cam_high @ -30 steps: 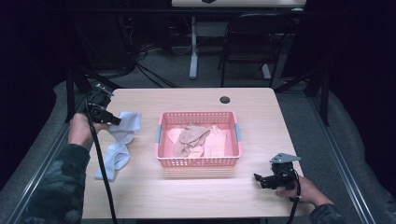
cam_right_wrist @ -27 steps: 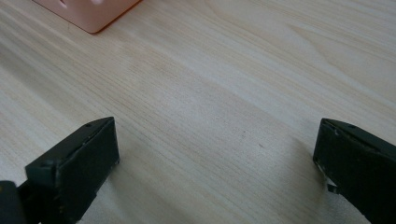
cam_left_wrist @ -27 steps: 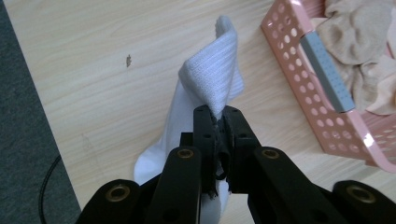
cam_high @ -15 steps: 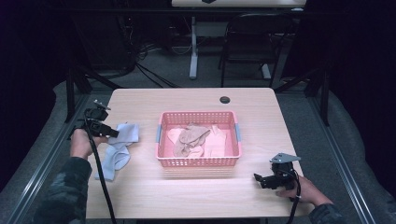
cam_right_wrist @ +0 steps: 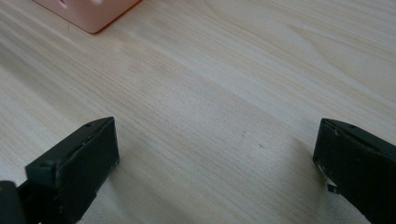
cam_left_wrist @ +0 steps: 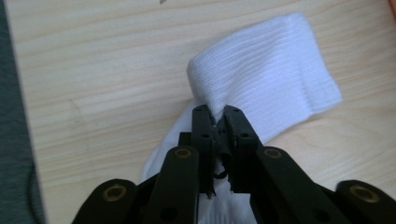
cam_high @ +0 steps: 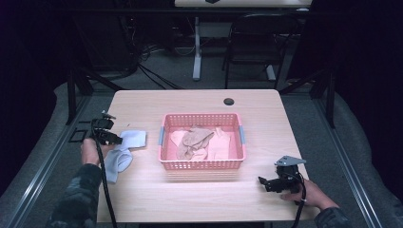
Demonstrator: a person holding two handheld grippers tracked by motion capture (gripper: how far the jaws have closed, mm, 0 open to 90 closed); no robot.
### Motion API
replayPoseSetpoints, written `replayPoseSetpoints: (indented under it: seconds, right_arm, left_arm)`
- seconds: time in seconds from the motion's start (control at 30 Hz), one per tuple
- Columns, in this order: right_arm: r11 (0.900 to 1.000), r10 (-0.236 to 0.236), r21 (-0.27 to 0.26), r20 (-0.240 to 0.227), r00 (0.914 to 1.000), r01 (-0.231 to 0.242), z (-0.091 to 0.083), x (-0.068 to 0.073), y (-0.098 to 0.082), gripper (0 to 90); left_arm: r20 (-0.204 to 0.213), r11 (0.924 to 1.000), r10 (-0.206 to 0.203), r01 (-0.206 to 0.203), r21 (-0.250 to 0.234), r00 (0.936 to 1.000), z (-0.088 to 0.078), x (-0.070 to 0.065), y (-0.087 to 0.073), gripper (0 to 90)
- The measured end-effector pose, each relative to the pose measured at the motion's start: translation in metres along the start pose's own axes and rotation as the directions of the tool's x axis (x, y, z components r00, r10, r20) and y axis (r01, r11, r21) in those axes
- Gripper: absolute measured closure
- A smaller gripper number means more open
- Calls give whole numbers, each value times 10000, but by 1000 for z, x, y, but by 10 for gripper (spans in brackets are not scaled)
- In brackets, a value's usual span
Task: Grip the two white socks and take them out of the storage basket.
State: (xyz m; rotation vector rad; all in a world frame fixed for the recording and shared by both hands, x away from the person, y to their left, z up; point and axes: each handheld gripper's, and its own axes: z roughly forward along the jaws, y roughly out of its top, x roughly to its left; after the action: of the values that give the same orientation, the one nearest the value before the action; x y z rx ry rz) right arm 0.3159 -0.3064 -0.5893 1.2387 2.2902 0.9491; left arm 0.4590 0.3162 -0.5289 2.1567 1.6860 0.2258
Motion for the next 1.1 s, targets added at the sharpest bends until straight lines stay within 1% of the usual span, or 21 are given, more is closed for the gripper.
replayPoseSetpoints:
  seconds: [0.03, 0.07, 0.1, 0.13, 0.27, 0.4, 0.43, 0.5, 0.57, 0.7, 0.8, 0.83, 0.97, 1.0, 1.1]
  right_arm:
    - [10000, 2, 2, -3, 10000, -2, 0, 0, 0, 0]
    - [10000, -2, 2, -1, 10000, 2, 0, 0, 0, 0]
    - [10000, 2, -1, -2, 10000, -2, 0, 0, 0, 0]
    - [10000, 1, 1, -3, 10000, -1, 0, 0, 0, 0]
    - [10000, 0, 6, 0, 10000, 0, 0, 0, 0, 0]
    - [10000, 1, 1, 1, 10000, -1, 0, 0, 0, 0]
    - [10000, -2, 1, -2, 10000, 2, 0, 0, 0, 0]
    - [10000, 0, 2, 3, 10000, 0, 0, 0, 0, 0]
    - [10000, -1, 2, 1, 10000, 1, 0, 0, 0, 0]
    - [10000, -1, 4, 2, 10000, 1, 0, 0, 0, 0]
    - [10000, 14, -11, -16, 10000, -14, 0, 0, 0, 0]
    - [10000, 12, -17, -18, 10000, -12, 0, 0, 0, 0]
    - [10000, 12, -15, -15, 10000, -12, 0, 0, 0, 0]
    - [10000, 10, -17, -15, 10000, -10, 0, 0, 0, 0]
    - [10000, 6, -12, -6, 10000, -6, 0, 0, 0, 0]
  left_arm:
    - [-14, 9999, -62, 62, 101, 10000, 2, 1, 0, 712]
    - [-46, 9999, -168, 168, 4, 9998, 3, 2, -1, 668]
    - [-84, 9998, -217, 217, -22, 9997, 2, 2, -2, 603]
    - [-146, 9997, -199, 197, -129, 9997, 1, 2, -2, 548]
    - [-170, 9990, -78, 71, -453, 9998, -5, 1, -4, 379]
    - [-209, 9978, 146, -159, -643, 9997, -15, -2, -4, 251]
    - [-317, 9976, 241, -261, -640, 9992, -18, -3, -5, 238]
    - [-321, 9965, 379, -401, -728, 9988, -22, -6, -7, 221]
    - [-344, 9956, 512, -537, -767, 9981, -26, -9, -11, 182]
    - [-243, 9927, 645, -666, -1006, 9976, -37, -12, -16, 137]
    - [-411, 9910, 898, -934, -957, 9951, -44, -16, -21, 69]
    - [-427, 9906, 924, -961, -969, 9948, -45, -17, -22, 52]
    - [-436, 9890, 928, -971, -1120, 9947, -53, -18, -31, 21]
    - [-483, 9882, 1019, -1067, -1103, 9936, -54, -18, -33, 16]
    - [-541, 9871, 1113, -1166, -1093, 9923, -57, -21, -42, 2]
